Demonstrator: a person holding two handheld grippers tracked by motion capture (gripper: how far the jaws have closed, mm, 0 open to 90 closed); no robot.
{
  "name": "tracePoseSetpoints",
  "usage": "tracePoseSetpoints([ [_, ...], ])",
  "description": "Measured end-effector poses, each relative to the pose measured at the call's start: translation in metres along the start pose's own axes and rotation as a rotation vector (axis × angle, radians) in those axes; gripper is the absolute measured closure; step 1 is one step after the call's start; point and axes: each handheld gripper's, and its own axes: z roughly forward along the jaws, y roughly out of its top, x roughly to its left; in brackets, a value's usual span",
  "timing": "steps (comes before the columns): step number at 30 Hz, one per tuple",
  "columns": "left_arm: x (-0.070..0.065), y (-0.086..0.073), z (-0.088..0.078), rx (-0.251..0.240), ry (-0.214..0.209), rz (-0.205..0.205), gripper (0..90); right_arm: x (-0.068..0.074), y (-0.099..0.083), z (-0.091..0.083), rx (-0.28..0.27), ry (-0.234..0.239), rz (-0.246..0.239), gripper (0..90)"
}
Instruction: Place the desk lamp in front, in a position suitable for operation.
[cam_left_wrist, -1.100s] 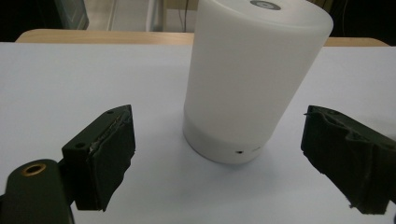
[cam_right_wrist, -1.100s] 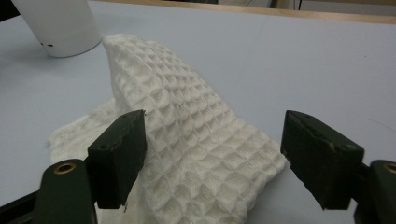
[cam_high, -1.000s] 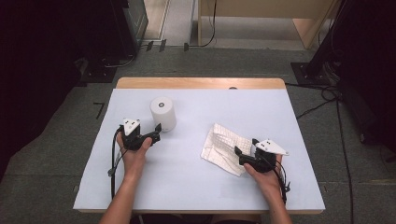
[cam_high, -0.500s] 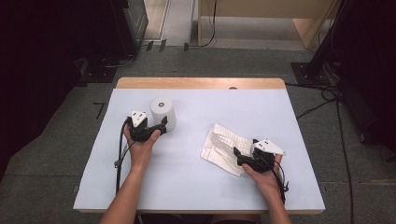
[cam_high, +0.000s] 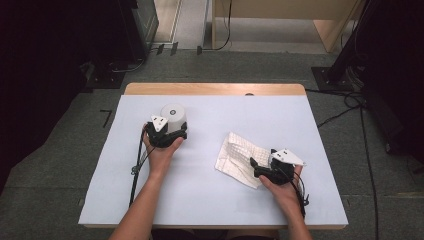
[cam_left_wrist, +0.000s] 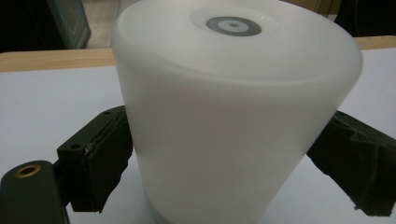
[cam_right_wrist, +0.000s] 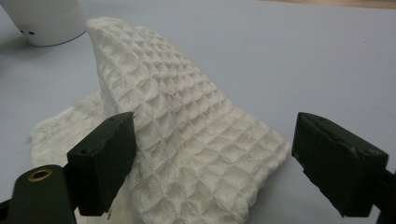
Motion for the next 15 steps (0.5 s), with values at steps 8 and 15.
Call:
tracePoseSetpoints([
  [8,-0.005,0.002,0.012,-0.009,0.031,0.026,6.9,0.002,0.000,0.001,0.004,-0.008,-0.011,13.9],
  [15,-0.005,0.002,0.015,-0.017,0.034,0.043,7.5,0.004,-0.001,0.002,0.012,-0.016,-0.023,13.9],
])
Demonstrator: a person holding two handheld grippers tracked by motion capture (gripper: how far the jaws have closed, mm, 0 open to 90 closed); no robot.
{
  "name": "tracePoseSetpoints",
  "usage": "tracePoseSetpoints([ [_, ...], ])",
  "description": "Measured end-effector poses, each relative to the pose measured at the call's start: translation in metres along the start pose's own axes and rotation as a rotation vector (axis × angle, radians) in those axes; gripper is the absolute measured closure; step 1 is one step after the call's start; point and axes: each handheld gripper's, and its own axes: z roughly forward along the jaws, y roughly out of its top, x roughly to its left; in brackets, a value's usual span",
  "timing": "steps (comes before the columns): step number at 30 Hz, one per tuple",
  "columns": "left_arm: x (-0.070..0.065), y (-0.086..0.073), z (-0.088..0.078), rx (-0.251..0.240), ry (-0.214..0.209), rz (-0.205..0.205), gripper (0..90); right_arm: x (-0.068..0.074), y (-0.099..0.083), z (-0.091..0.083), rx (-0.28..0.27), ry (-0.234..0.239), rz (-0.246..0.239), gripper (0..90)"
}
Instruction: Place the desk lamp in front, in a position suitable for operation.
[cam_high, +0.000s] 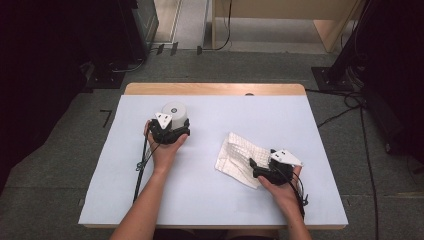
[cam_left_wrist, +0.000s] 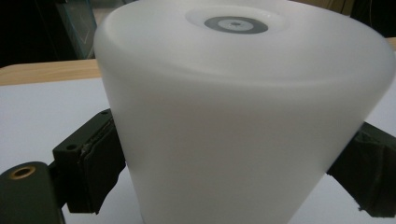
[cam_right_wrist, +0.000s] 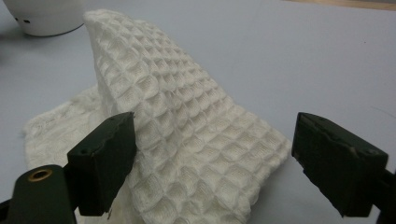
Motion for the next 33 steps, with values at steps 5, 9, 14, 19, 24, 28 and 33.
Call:
tracePoseSetpoints([
  [5,0.001,0.000,0.000,-0.005,-0.007,0.009,8.3,0.001,0.000,0.000,-0.001,-0.006,-0.012,13.9],
  [9,0.002,-0.001,-0.002,0.001,-0.017,0.019,8.5,0.001,0.000,0.000,-0.002,-0.007,-0.012,13.9],
  [14,-0.001,-0.003,-0.010,0.006,-0.059,0.038,8.6,0.001,0.000,0.001,-0.001,-0.008,-0.014,13.9],
  [19,-0.001,-0.005,-0.022,0.002,-0.092,0.028,8.7,0.001,0.000,0.000,-0.003,-0.010,-0.012,14.0],
  [24,0.000,-0.010,-0.054,-0.012,-0.155,0.040,8.7,0.001,0.000,0.001,-0.002,-0.003,-0.016,13.9],
  [28,0.000,-0.019,-0.078,-0.021,-0.176,0.041,8.7,0.003,-0.001,-0.001,-0.010,-0.008,-0.026,14.5],
  [33,0.001,-0.029,-0.100,0.003,-0.205,0.036,8.7,0.007,-0.001,-0.002,-0.028,-0.021,-0.068,16.0],
])
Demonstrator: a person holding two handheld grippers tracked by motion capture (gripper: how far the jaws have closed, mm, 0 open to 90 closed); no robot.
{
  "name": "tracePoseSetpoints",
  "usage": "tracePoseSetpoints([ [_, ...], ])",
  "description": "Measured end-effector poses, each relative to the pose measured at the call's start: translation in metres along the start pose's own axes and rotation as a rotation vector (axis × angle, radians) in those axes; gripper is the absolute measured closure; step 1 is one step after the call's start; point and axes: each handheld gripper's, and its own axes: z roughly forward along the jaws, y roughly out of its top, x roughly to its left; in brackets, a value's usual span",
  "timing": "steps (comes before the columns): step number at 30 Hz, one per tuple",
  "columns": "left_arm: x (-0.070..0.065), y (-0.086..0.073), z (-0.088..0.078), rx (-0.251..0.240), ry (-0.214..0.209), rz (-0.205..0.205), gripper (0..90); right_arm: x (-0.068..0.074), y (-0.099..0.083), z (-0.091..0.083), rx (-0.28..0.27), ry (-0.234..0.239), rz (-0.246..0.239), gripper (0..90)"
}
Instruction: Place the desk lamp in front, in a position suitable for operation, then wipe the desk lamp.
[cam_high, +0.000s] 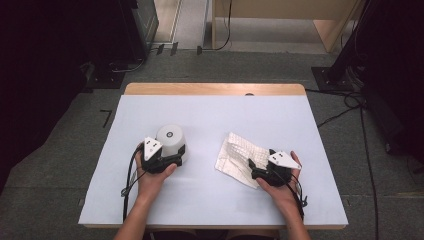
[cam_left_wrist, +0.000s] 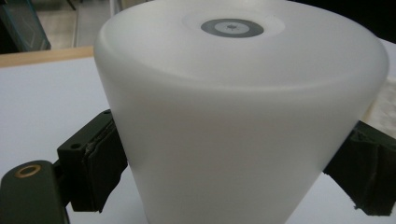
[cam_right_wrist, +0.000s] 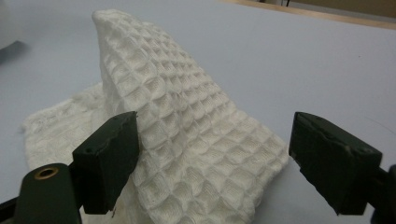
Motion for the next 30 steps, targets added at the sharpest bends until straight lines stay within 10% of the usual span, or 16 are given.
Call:
tracePoseSetpoints([
  [6,0.002,-0.013,-0.022,0.035,-0.031,-0.006,8.7,-0.002,0.005,-0.009,-0.039,0.015,0.030,18.8],
  [11,-0.002,-0.015,-0.033,0.079,-0.090,0.084,8.7,0.014,0.016,-0.023,-0.076,0.039,-0.084,20.6],
  [16,0.000,-0.017,-0.036,0.095,-0.143,0.089,8.7,0.022,0.021,-0.027,-0.099,0.112,-0.097,18.2],
  [24,0.006,-0.016,-0.036,0.107,-0.212,0.080,8.6,0.041,0.013,-0.009,0.039,0.158,-0.217,13.4],
  [30,0.000,-0.014,-0.034,0.113,-0.194,0.112,8.5,0.039,0.010,0.007,0.084,0.162,-0.190,12.2],
])
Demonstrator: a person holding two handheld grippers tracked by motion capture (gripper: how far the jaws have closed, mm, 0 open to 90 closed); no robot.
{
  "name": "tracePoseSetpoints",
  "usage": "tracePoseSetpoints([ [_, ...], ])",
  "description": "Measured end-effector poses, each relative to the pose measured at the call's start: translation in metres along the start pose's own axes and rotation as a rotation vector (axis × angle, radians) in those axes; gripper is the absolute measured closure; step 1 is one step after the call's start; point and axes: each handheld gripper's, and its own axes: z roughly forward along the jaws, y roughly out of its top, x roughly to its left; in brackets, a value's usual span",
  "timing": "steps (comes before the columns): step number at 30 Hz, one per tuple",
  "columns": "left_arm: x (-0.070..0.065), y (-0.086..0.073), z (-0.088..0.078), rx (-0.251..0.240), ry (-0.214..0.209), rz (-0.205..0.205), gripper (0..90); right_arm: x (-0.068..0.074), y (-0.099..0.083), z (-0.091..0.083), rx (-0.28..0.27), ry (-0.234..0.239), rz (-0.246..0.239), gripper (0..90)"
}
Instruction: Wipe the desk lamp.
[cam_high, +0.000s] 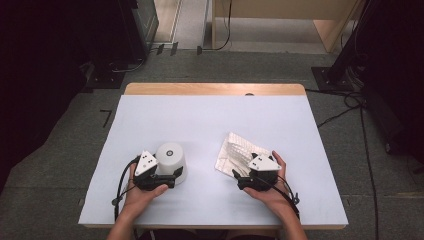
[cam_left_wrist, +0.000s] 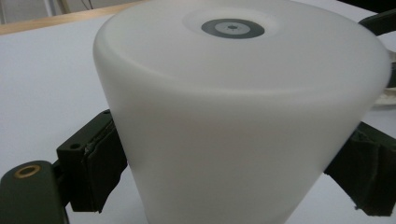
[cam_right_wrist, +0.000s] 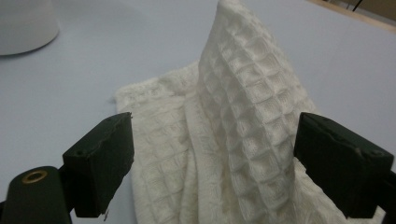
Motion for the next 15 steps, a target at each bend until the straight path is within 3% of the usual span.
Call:
tracePoseSetpoints([
  [4,0.002,0.001,0.001,-0.008,-0.006,-0.032,8.4,0.000,-0.002,0.011,0.052,0.024,-0.001,10.7],
  [5,0.002,0.001,0.002,-0.009,-0.008,-0.034,8.4,0.003,-0.002,0.015,0.075,0.028,-0.021,9.2],
  [10,0.002,0.001,0.003,-0.004,-0.008,-0.025,8.2,0.003,-0.001,0.019,0.116,-0.005,-0.019,4.7],
  [12,0.003,0.001,0.002,-0.004,-0.011,-0.030,8.2,0.001,0.000,0.022,0.140,0.005,-0.002,6.4],
  [15,0.003,0.001,0.002,-0.006,-0.015,-0.038,8.2,-0.001,0.000,0.024,0.162,0.014,0.009,17.4],
])
